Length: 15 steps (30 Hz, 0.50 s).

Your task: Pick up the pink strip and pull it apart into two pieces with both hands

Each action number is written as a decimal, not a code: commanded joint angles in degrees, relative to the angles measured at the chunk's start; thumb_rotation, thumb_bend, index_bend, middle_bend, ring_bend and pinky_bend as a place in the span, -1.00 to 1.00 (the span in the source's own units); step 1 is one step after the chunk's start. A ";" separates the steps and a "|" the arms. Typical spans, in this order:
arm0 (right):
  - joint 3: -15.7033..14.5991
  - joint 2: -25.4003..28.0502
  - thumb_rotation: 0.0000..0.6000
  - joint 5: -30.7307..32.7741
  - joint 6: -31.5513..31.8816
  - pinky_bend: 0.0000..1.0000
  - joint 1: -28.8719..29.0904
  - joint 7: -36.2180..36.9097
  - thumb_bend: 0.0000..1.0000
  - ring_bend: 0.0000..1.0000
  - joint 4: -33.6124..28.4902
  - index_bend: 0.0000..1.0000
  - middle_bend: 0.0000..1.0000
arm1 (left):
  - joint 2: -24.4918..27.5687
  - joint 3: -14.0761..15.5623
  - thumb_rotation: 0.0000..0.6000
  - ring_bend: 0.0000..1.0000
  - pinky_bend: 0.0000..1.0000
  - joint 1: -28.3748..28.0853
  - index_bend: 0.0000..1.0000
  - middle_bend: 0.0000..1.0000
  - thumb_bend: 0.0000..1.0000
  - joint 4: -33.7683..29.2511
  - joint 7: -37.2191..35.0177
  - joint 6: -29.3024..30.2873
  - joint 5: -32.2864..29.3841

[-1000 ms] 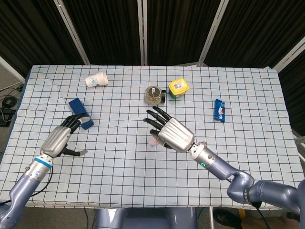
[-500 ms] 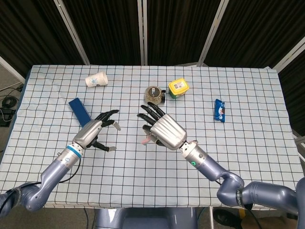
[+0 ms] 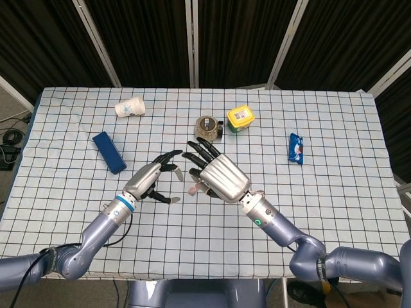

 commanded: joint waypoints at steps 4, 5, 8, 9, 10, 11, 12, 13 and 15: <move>0.31 0.07 1.00 0.61 -0.06 -1.00 -0.13 -0.74 -0.19 -1.00 -0.36 0.31 -0.60 | -1.47 -0.70 1.00 -1.00 -1.00 -2.57 -0.04 -1.00 -0.60 -1.54 4.35 0.32 -5.53; 0.31 0.08 1.00 0.64 -0.08 -1.00 -0.17 -0.77 -0.19 -1.00 -0.39 0.31 -0.60 | -1.57 -0.72 1.00 -1.00 -1.00 -2.77 -0.04 -1.00 -0.58 -1.77 4.78 0.50 -6.18; 0.30 0.08 1.00 0.60 -0.10 -1.00 -0.26 -0.63 -0.19 -1.00 -0.49 0.31 -0.60 | -1.84 -0.77 1.00 -1.00 -1.00 -3.34 -0.03 -1.00 -0.56 -2.19 5.78 0.94 -7.82; 0.29 0.07 1.00 0.57 -0.11 -1.00 -0.28 -0.58 -0.19 -1.00 -0.53 0.31 -0.60 | -1.94 -0.82 1.00 -1.00 -1.00 -3.46 -0.02 -1.00 -0.55 -2.27 5.86 1.01 -8.29; 0.29 0.07 1.00 0.53 -0.14 -1.00 -0.29 -0.53 -0.19 -1.00 -0.58 0.31 -0.60 | -2.08 -0.90 1.00 -1.00 -1.00 -3.63 0.00 -1.00 -0.53 -2.36 5.88 1.05 -8.88; 0.29 0.06 1.00 0.48 -0.18 -1.00 -0.27 -0.53 -0.19 -1.00 -0.61 0.31 -0.60 | -2.18 -0.93 1.00 -1.00 -1.00 -3.76 0.01 -1.00 -0.51 -2.36 5.94 1.08 -9.21; 0.29 0.05 1.00 0.40 -0.19 -1.00 -0.26 -0.54 -0.19 -1.00 -0.67 0.31 -0.60 | -2.28 -0.93 1.00 -1.00 -1.00 -3.88 0.02 -1.00 -0.47 -2.35 6.02 1.11 -9.50; 0.31 0.03 1.00 0.33 -0.19 -1.00 -0.25 -0.56 -0.19 -1.00 -0.71 0.31 -0.60 | -2.36 -0.95 1.00 -1.00 -1.00 -3.98 0.02 -1.00 -0.43 -2.38 6.06 1.17 -9.82; 0.33 0.00 1.00 0.25 -0.24 -1.00 -0.20 -0.62 -0.19 -1.00 -0.79 0.31 -0.60 | -2.53 -0.99 1.00 -1.00 -1.00 -4.11 0.03 -1.00 -0.41 -2.42 6.09 1.28 -10.34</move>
